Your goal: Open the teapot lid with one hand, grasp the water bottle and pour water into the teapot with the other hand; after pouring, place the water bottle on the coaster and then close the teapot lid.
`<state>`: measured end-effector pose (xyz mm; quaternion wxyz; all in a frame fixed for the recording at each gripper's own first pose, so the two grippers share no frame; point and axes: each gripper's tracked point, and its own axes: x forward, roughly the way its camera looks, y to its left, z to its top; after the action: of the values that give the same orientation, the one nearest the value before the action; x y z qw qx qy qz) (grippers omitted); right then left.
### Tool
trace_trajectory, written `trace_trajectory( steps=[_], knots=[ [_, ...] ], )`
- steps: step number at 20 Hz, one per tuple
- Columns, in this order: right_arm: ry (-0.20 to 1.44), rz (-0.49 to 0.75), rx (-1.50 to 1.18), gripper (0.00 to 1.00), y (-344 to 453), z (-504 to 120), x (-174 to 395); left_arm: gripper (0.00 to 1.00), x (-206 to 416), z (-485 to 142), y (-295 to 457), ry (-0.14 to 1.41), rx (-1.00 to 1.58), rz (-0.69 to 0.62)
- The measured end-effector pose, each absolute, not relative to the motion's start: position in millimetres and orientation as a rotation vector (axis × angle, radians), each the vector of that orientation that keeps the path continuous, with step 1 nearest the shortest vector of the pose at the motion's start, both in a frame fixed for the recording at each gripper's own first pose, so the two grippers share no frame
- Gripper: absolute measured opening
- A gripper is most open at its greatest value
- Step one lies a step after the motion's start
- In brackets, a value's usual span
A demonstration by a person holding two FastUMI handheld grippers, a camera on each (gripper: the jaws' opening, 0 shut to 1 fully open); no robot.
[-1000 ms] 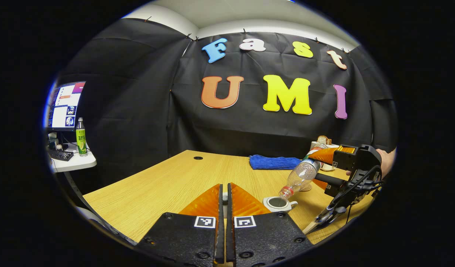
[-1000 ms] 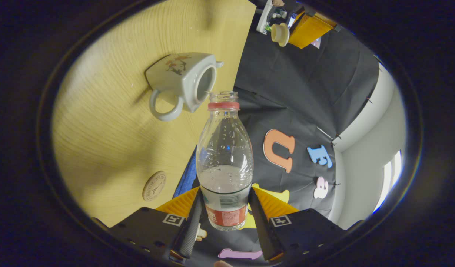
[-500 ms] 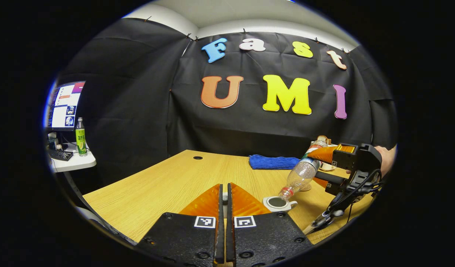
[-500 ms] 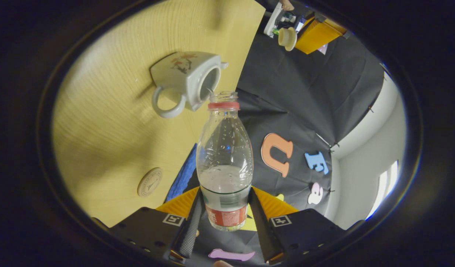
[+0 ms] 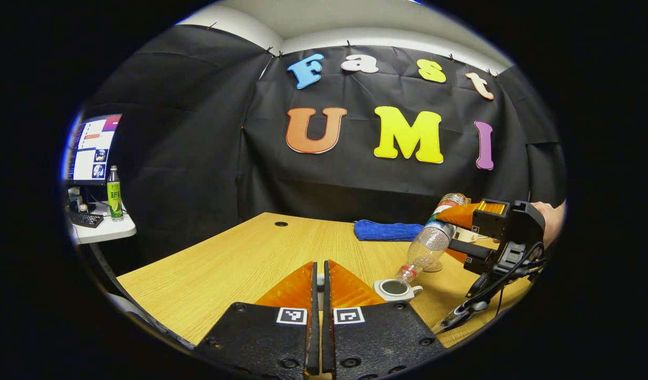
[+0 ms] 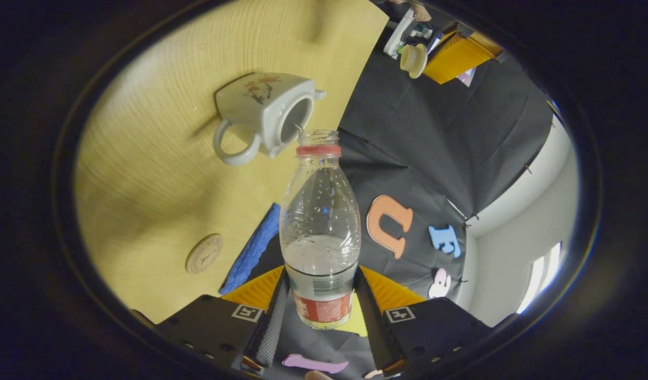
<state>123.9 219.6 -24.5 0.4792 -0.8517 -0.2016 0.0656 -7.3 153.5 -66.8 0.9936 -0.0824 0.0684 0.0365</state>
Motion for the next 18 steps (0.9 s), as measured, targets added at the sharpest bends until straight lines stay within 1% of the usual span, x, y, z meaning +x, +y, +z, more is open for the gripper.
trace_trajectory(
  steps=[11,18],
  knots=[
    [-0.560,0.138,-2.156,0.70,226,-14,123,0.04,-8,-69,155,0.145,-0.172,0.076],
    [-0.589,0.131,-2.158,0.69,227,-10,120,0.04,-8,-67,154,0.142,-0.168,0.075]
  ],
)
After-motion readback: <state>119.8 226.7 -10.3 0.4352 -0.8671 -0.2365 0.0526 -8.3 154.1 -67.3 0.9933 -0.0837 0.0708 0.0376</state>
